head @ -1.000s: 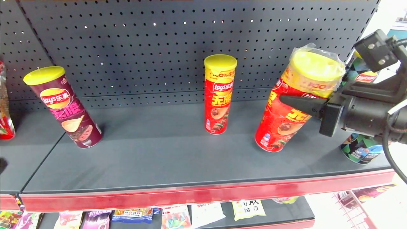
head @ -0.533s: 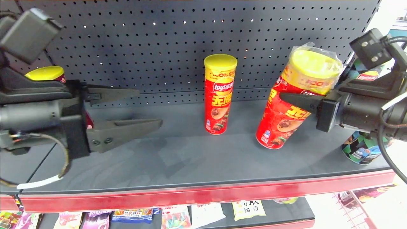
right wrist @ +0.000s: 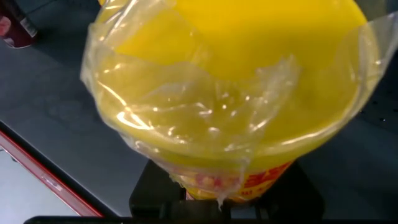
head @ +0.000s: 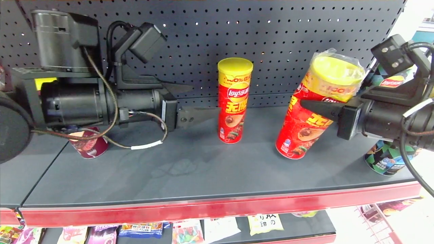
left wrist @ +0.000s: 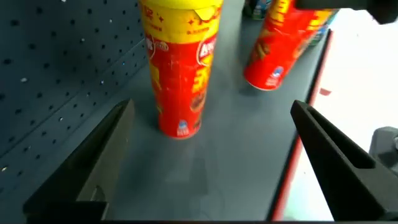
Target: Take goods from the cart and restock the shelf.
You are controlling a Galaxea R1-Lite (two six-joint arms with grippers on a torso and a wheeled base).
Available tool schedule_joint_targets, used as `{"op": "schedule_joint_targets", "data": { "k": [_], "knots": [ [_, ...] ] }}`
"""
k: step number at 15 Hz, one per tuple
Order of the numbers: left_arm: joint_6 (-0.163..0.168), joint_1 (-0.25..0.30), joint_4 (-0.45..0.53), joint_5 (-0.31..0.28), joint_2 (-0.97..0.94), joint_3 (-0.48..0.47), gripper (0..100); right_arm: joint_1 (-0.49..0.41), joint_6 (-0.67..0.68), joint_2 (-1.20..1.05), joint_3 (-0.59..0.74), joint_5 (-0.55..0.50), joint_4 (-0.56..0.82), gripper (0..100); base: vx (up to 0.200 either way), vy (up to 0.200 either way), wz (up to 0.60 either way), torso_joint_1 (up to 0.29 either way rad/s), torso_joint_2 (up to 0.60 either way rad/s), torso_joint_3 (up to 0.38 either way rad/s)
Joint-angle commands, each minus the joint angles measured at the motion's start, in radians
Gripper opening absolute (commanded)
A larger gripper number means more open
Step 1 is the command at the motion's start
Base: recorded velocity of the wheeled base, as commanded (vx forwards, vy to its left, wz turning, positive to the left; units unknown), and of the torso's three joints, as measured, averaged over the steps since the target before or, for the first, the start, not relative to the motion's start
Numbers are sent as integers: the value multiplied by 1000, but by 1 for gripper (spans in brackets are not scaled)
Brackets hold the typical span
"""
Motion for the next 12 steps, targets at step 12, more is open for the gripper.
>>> {"op": "schedule_joint_targets", "data": {
  "k": [12],
  "knots": [
    [2, -47, -3, 99, 294, -307, 100, -12, 0, 1, 1, 0, 0, 0, 0, 0, 0, 0, 0, 0]
  ]
}}
